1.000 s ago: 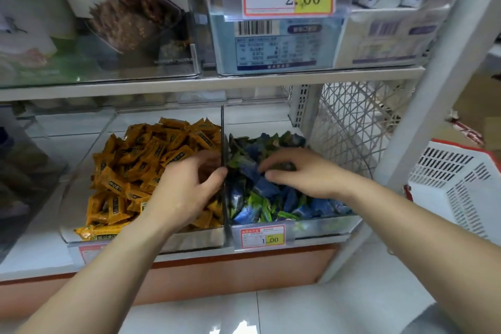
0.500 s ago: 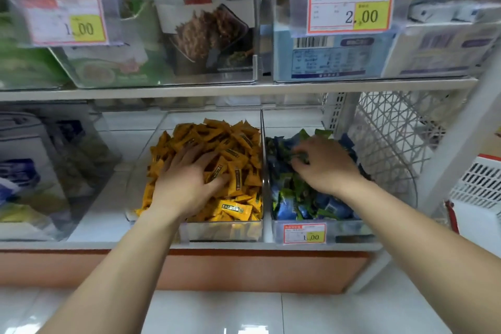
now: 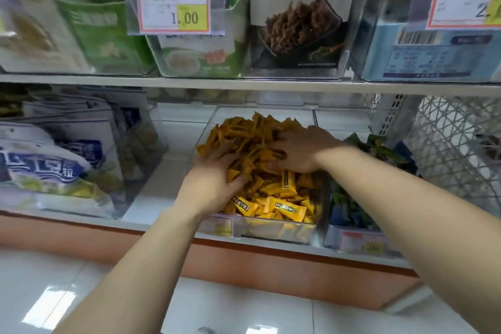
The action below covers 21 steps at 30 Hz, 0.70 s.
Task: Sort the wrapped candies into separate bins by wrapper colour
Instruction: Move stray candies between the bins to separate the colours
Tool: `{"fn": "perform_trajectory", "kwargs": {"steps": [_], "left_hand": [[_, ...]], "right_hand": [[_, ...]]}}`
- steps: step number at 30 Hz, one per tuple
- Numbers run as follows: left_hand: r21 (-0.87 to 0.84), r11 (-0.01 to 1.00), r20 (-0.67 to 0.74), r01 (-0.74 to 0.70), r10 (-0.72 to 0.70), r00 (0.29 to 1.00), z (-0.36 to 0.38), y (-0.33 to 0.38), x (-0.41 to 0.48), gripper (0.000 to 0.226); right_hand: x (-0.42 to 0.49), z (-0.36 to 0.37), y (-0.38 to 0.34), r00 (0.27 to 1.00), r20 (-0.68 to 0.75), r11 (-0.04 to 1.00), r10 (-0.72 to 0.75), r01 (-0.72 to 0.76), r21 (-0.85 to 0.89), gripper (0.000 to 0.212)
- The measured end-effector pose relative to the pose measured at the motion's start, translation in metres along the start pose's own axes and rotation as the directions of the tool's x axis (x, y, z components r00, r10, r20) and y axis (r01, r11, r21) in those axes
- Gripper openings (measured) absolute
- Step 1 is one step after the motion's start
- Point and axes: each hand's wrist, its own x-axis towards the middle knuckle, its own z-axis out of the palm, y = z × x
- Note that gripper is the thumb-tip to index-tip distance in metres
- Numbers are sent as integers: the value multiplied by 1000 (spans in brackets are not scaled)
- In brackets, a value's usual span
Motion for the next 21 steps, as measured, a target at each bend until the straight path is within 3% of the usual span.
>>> {"fn": "perform_trajectory", "kwargs": {"steps": [5, 7, 10, 14, 17, 21], "left_hand": [[24, 998, 56, -53, 52, 997, -8, -1, -7, 67], [32, 998, 9, -62, 62, 998, -8, -2, -8, 66], [0, 999, -66, 35, -35, 997, -3, 1, -10, 69], [-48, 991, 4, 128, -128, 992, 14, 5, -13, 69], [-138, 981, 27, 138, -135, 990, 16, 0, -10, 64], [-141, 986, 101, 93, -80, 992, 15, -6, -5, 63]], "right_hand": [[-14, -3, 4, 998, -54, 997, 31, -35, -73, 66], [-14, -9, 0, 983, -183, 999, 36, -32, 26, 61], [10, -19, -8, 931, -364, 966, -11, 104, 238, 49], [54, -18, -29, 975, -188, 886, -119, 190, 422, 60], [69, -5, -36, 981, -76, 959, -178, 190, 212, 60], [57, 3, -18, 993, -109, 995, -51, 61, 85, 65]]}}
